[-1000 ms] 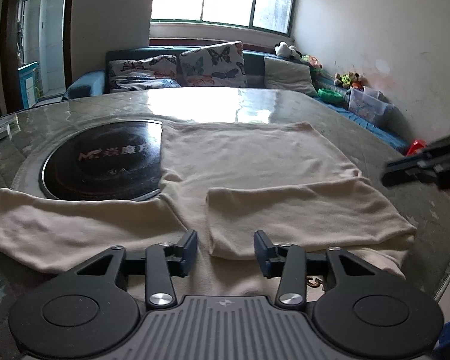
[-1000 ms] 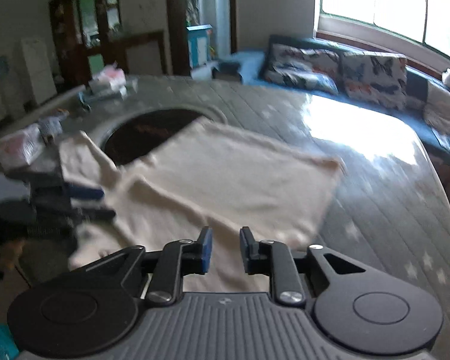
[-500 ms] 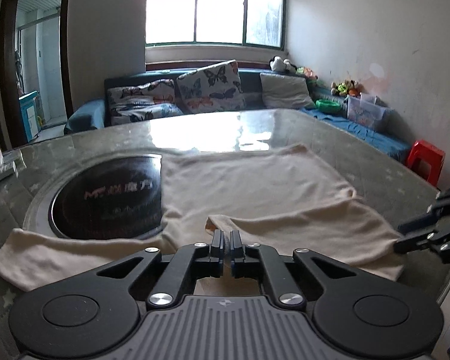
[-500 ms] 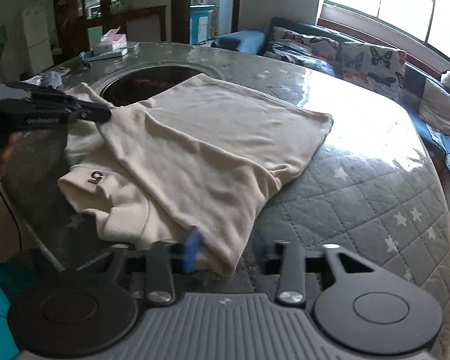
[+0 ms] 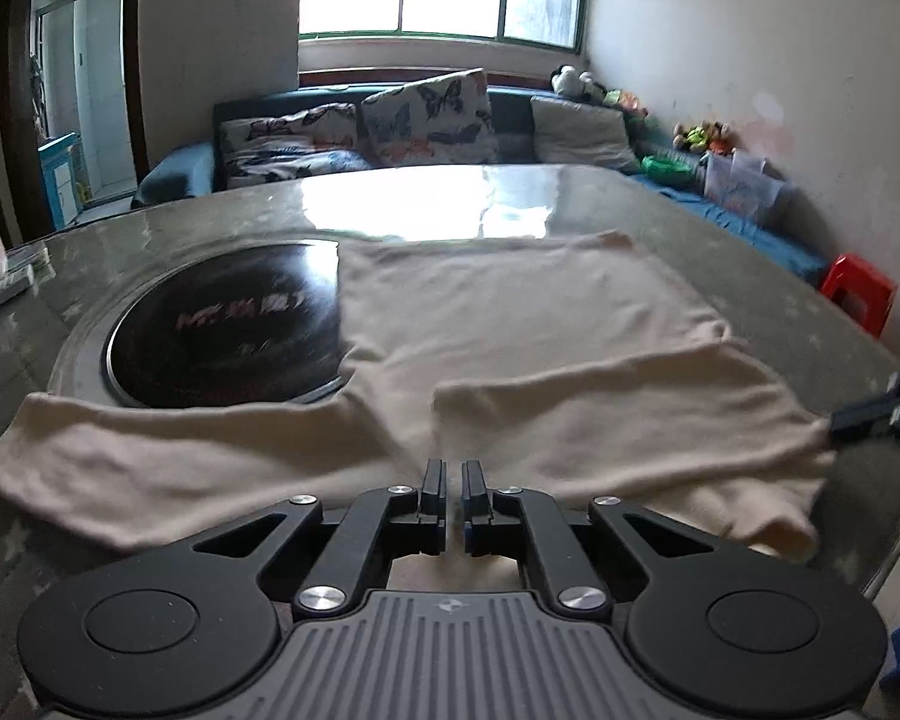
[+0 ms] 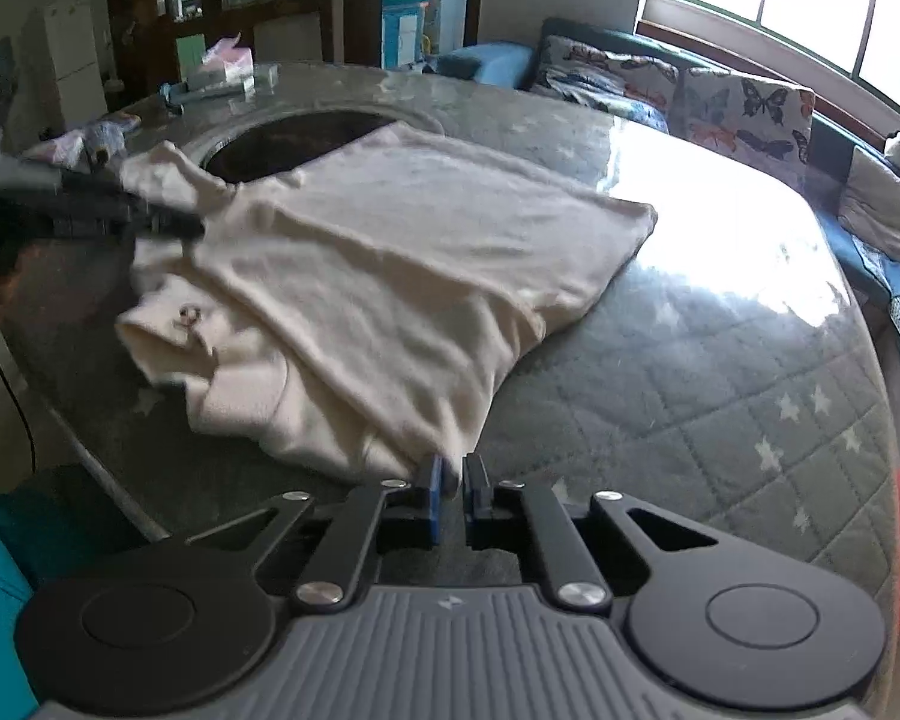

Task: Fold clothes
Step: 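Grasp the other sleeve cuff with the left gripper and lift it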

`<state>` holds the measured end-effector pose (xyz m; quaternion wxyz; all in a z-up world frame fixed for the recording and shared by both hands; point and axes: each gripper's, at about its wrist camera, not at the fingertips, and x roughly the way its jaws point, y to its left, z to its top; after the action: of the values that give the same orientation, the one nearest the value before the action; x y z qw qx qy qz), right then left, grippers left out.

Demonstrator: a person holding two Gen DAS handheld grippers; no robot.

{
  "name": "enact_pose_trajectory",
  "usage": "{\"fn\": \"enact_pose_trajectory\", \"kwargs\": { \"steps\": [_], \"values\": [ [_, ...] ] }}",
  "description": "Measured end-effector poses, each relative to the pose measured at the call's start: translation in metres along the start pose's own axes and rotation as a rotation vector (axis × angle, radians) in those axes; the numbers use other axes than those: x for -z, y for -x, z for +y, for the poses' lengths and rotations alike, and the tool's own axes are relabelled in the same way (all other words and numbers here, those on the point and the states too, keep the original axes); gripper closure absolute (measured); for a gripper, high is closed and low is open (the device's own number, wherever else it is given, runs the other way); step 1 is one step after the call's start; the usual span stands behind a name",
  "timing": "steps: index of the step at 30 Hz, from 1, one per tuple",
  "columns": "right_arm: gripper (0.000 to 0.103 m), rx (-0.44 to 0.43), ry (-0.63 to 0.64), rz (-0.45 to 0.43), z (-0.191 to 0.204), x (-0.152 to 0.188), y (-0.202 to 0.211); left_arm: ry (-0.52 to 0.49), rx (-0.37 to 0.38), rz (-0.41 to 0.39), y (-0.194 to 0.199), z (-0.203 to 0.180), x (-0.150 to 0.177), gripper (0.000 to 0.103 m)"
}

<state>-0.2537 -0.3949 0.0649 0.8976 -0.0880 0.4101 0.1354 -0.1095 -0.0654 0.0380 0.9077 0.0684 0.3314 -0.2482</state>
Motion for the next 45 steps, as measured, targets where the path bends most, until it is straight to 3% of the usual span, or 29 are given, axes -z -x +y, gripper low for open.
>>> {"fn": "enact_pose_trajectory", "kwargs": {
  "steps": [3,8,16,20,23,26,32,35,39,45],
  "values": [
    [0.092,0.022,0.011,-0.044,-0.003,-0.015,0.001,0.012,-0.016,-0.014,0.003,0.004,-0.001,0.094],
    [0.092,0.017,0.004,-0.090,-0.008,-0.041,-0.021,0.019,0.021,-0.051,0.007,0.001,-0.007,0.094],
    [0.092,0.002,-0.058,-0.057,-0.015,-0.043,-0.066,0.046,0.020,-0.050,0.002,0.006,-0.003,0.093],
    [0.087,0.007,-0.050,-0.070,-0.010,-0.046,-0.061,0.059,0.019,-0.050,0.000,0.008,0.000,0.076],
    [0.081,0.006,-0.029,-0.078,-0.005,-0.047,-0.059,0.112,-0.066,-0.068,0.008,0.027,0.002,0.070],
    [0.077,-0.001,-0.019,-0.083,-0.001,-0.048,-0.058,0.170,-0.201,-0.074,0.015,0.051,0.007,0.054],
    [0.072,-0.022,-0.006,-0.098,0.008,-0.050,-0.053,0.317,-0.456,-0.086,0.023,0.109,0.013,0.053],
    [0.071,-0.031,-0.001,-0.101,0.013,-0.051,-0.053,0.384,-0.545,-0.094,0.024,0.135,0.015,0.053],
    [0.071,-0.039,0.002,-0.103,0.018,-0.050,-0.052,0.451,-0.588,-0.084,0.019,0.160,0.017,0.053],
    [0.068,-0.040,-0.003,-0.114,0.019,-0.048,-0.047,0.487,-0.580,-0.073,0.011,0.173,0.020,0.060]
  ]
}}
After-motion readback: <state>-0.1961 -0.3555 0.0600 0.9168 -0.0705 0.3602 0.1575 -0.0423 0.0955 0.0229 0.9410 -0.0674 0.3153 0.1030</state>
